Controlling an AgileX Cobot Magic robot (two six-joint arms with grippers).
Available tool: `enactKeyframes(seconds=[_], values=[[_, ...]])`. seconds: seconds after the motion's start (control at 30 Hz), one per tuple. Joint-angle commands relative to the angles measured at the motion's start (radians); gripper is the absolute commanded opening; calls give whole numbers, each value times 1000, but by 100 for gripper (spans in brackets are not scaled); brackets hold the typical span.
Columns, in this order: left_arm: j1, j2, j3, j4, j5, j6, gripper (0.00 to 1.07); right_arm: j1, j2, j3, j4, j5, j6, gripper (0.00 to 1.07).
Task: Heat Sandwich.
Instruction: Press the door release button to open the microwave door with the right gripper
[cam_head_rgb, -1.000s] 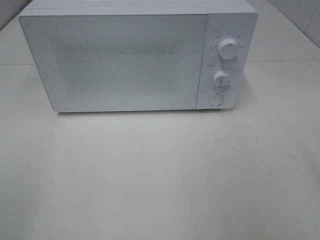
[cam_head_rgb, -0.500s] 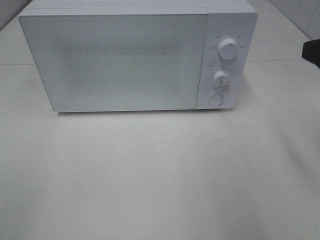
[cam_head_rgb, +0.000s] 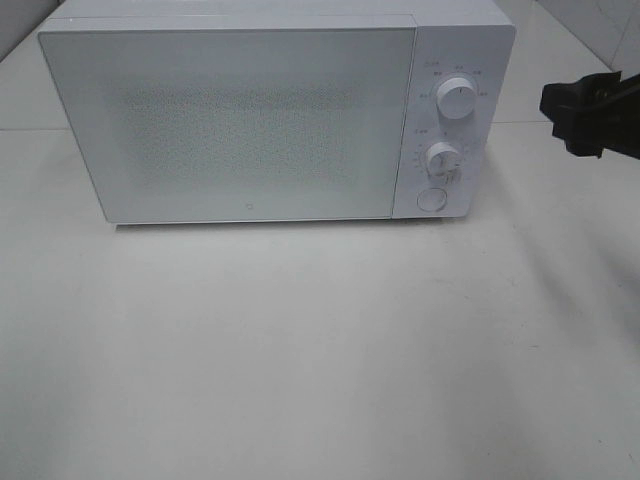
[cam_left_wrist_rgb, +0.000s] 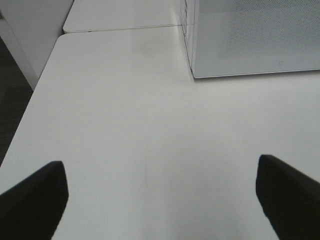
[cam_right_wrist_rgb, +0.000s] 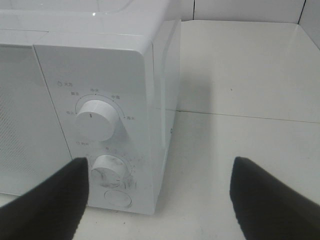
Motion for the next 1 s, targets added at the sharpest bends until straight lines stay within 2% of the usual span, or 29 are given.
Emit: enactKeyframes(seconds=[0.03,0.17,0.4,0.53,0.57,0.63,0.73,1.0], values=[[5,-21,0,-3,-11,-7,96,-4,30,20,25,-109,-19,76],[5,-21,0,-3,-11,-7,96,-2,111,65,103,-262,-84,76],[5,-21,0,-3,-11,-7,96,0,178,110,144,-384,-102,76],[5,-21,0,-3,-11,-7,96,64,221,134,226,-431,-136,76],[5,-21,0,-3,-11,-7,96,111,252,144,284,-458,-181,76],[5,-21,0,-3,-11,-7,96,131,265,146,309,-467,-199,76],[5,-21,0,-3,-11,-7,96,214,322,149,401,-523,-243,76],[5,-21,0,-3,-11,-7,96,359,416,149,555,-622,-244,76]])
